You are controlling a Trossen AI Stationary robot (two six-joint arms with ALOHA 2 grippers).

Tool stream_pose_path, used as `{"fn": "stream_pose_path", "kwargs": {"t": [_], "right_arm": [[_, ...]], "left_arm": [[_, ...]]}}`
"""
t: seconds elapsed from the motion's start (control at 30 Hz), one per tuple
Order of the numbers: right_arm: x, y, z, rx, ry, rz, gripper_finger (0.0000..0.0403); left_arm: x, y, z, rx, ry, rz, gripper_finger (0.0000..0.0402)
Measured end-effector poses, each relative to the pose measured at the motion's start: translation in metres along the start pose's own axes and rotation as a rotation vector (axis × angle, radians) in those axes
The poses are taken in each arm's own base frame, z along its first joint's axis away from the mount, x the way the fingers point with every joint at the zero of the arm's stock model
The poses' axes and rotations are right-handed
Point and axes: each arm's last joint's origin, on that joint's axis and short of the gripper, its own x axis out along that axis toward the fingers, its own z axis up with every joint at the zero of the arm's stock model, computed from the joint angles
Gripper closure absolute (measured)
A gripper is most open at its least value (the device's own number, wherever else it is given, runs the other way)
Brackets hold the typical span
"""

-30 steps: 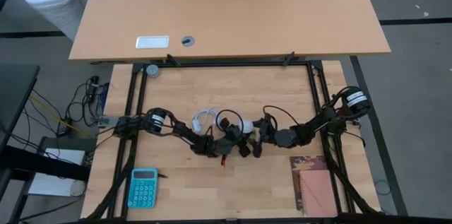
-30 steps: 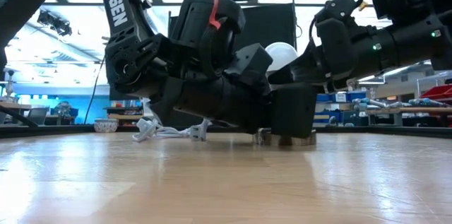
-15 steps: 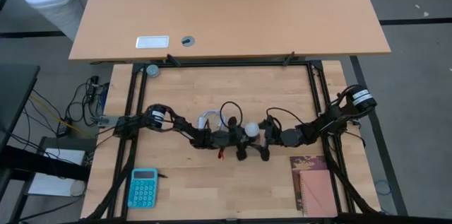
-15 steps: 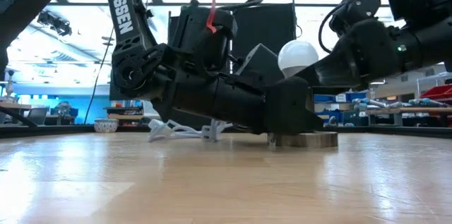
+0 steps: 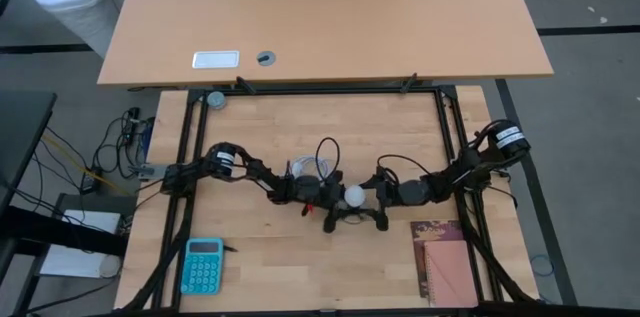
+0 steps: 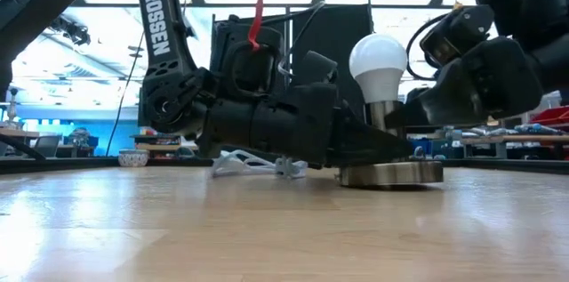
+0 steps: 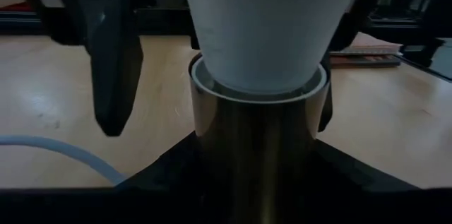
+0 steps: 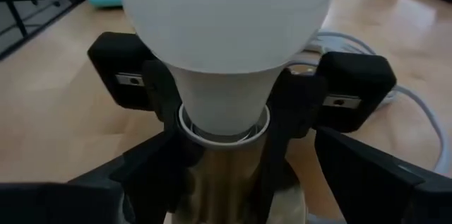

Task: Screw lightbulb
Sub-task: Insert the white lightbulb into the lamp socket

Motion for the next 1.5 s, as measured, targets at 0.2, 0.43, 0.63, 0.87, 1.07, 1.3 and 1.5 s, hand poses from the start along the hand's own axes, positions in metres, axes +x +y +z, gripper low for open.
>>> {"fn": "stream_pose_path", "kwargs": {"t": [0.2, 0.43, 0.63, 0.87, 1.07, 1.3, 1.5], "right_arm": [[0.002, -0.003, 0.002, 0.036, -0.002, 0.047, 0.0075], [0.001, 0.001, 0.002, 0.059, -0.01, 0.061, 0.0073], [-0.001, 0.004, 0.006, 0.072, -0.051, 0.067, 0.0075], [-0.001, 0.003, 0.008, 0.053, -0.069, 0.029, 0.0076], [0.0, 0.002, 0.008, 0.077, -0.068, 0.031, 0.0076], [-0.001, 0.006, 0.007, 0.154, -0.065, 0.054, 0.0076], [-0.004, 0.012, 0.005, 0.234, -0.039, 0.082, 0.0076]], "left_arm": [[0.0, 0.002, 0.0, -0.002, 0.002, -0.063, 0.0204], [-0.002, 0.003, -0.001, 0.019, 0.001, -0.1, 0.0204], [-0.018, -0.001, -0.007, 0.025, -0.054, -0.099, 0.0204], [-0.033, -0.003, -0.014, 0.001, -0.075, -0.087, 0.0204], [-0.034, -0.003, -0.014, 0.0, -0.084, -0.073, 0.0204], [-0.034, -0.003, -0.014, 0.016, -0.088, -0.056, 0.0204], [-0.034, -0.003, -0.013, 0.016, -0.091, -0.053, 0.0204]]}}
